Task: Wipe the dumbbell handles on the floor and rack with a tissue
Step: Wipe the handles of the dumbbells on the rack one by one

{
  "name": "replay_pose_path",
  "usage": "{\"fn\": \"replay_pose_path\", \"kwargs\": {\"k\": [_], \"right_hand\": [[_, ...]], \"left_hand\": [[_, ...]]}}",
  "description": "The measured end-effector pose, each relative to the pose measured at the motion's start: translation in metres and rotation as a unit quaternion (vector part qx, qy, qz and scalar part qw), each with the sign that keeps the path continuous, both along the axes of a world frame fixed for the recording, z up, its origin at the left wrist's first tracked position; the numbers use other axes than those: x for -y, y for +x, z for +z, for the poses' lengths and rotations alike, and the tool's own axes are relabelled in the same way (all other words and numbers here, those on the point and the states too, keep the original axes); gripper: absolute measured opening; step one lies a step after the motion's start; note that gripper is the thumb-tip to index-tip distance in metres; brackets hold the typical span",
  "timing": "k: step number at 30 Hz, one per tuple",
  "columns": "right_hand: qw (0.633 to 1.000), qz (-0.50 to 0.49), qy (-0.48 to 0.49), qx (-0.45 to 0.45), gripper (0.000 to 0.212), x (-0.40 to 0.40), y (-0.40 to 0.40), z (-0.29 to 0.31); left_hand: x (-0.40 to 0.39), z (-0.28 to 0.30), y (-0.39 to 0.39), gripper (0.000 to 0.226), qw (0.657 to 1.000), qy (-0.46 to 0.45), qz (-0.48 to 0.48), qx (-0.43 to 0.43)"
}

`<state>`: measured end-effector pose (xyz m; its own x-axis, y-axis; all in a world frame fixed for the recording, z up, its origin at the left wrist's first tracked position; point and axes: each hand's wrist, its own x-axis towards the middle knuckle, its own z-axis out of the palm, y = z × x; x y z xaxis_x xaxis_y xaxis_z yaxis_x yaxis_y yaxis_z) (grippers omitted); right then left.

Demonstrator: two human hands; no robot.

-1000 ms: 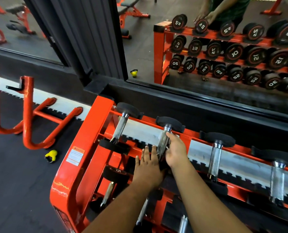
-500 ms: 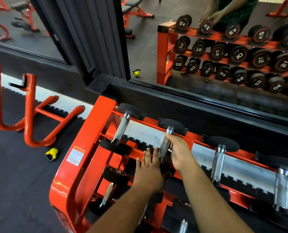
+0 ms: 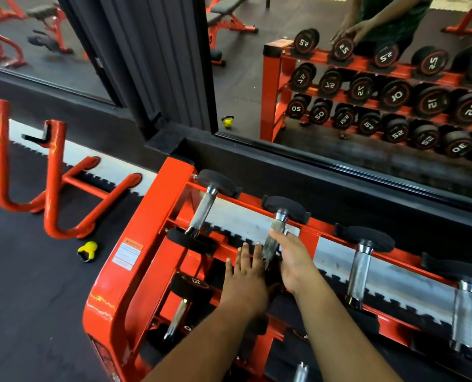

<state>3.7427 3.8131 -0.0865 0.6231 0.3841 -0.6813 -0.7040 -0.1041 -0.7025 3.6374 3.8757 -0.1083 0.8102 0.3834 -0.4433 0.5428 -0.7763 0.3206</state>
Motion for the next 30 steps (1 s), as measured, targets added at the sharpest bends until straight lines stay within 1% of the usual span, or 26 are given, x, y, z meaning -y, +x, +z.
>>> {"fn": "replay_pose_path", "kwargs": {"k": [2,4,5,8,10,14,18,21,22,23,24,25,27,28,30], "right_hand": [[1.0,-0.006,-0.011,-0.02,0.037,-0.006,0.0,0.006],[0.999,-0.007,-0.001,-0.031,0.039,-0.004,0.0,0.008],[1.0,-0.001,0.002,-0.029,0.037,0.001,-0.003,0.007],[1.0,0.024,0.005,0.015,0.017,0.017,-0.012,0.007],[0.999,0.033,-0.005,0.027,0.016,0.012,-0.014,0.006],[0.996,0.078,-0.048,0.023,0.018,0.007,-0.012,0.012],[0.988,0.112,-0.054,0.094,0.009,0.032,-0.023,0.013],[0.978,0.115,-0.067,0.159,0.018,0.029,-0.029,0.008],[0.968,0.13,-0.084,0.199,0.026,0.023,-0.027,0.004],[0.948,0.161,-0.114,0.251,0.036,0.017,-0.023,0.001],[0.913,0.199,-0.16,0.318,0.046,0.012,-0.017,-0.003],[0.861,0.244,-0.218,0.389,0.053,0.011,-0.009,-0.007],[0.736,0.336,-0.313,0.498,0.065,0.018,0.003,-0.016],[0.677,0.385,-0.335,0.53,0.071,0.025,0.004,-0.019],[0.568,0.47,-0.334,0.588,0.08,0.041,0.002,-0.026]], "left_hand": [[0.0,-0.001,0.0,0.094,1.0,0.0,0.003,-0.006],[-0.001,0.0,0.001,0.096,1.0,-0.008,0.008,-0.011],[-0.001,0.001,0.002,0.096,1.0,-0.011,0.007,-0.012],[-0.001,0.0,0.002,0.097,1.0,-0.007,0.006,-0.003],[-0.001,-0.002,0.002,0.097,1.0,-0.006,0.004,-0.001],[-0.002,-0.006,0.003,0.099,1.0,-0.012,0.013,-0.005],[-0.001,-0.009,0.002,0.102,1.0,-0.017,0.014,0.008],[-0.001,-0.012,0.0,0.101,1.0,-0.011,0.014,0.021],[-0.001,-0.013,-0.001,0.103,1.0,-0.007,0.013,0.019],[-0.001,-0.013,-0.001,0.105,1.0,-0.006,0.012,0.016],[-0.002,-0.013,-0.001,0.105,1.0,-0.008,0.014,0.016],[-0.002,-0.013,-0.001,0.104,1.0,-0.014,0.017,0.018],[-0.002,-0.012,0.001,0.102,0.999,-0.027,0.025,0.021],[-0.002,-0.012,0.001,0.101,0.999,-0.032,0.028,0.022],[-0.002,-0.011,0.002,0.098,0.998,-0.038,0.035,0.03]]}}
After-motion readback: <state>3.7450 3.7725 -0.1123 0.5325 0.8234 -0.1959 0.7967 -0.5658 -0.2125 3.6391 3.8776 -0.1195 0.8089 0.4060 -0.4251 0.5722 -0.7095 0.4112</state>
